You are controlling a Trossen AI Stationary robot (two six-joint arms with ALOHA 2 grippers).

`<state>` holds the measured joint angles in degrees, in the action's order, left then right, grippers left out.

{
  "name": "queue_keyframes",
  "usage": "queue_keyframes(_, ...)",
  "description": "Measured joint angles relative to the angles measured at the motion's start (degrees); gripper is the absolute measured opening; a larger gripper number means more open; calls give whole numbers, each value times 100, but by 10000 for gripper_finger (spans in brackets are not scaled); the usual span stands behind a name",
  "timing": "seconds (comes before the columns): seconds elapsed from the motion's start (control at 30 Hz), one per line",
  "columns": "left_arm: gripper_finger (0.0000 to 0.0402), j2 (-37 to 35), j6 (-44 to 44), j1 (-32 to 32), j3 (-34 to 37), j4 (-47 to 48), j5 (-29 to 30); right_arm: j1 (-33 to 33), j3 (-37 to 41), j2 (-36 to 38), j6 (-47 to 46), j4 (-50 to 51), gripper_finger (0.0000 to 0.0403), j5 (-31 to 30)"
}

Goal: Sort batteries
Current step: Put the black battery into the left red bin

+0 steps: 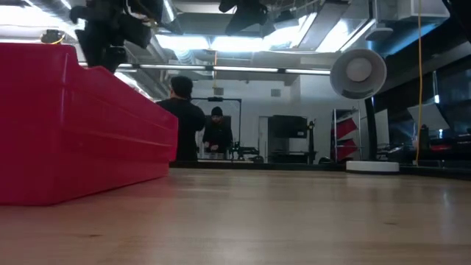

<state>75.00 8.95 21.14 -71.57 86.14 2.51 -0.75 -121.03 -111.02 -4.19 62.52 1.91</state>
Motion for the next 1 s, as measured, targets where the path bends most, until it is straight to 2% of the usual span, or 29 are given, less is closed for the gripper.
queue_keyframes(0.13, 290, -76, -97, 741, 0, -343, 109, 0, 0, 0, -33, 76, 321, 9)
queue_keyframes(0.3, 290, -23, -473, 2065, 0, -958, 300, 2, 0, 0, -68, 209, 321, 15)
queue_keyframes(0.4, 290, 93, -826, 2847, 0, -1540, 515, 2, 0, 0, -142, 212, 321, 20)
queue_keyframes(0.53, 290, 511, -634, 3637, -2, -2061, 532, 2, 0, 0, -157, 210, 321, 20)
queue_keyframes(0.67, 290, 1176, -394, 4073, -2, -2307, 524, 2, 0, 0, -161, 200, 321, 20)
queue_keyframes(0.8, 290, 1763, -152, 4253, -2, -2660, 506, 2, 0, 0, -296, 197, 321, 20)
queue_keyframes(1.0, 290, 2472, 61, 4294, -2, -2961, 1129, 4, 0, 0, -446, 199, 321, 22)
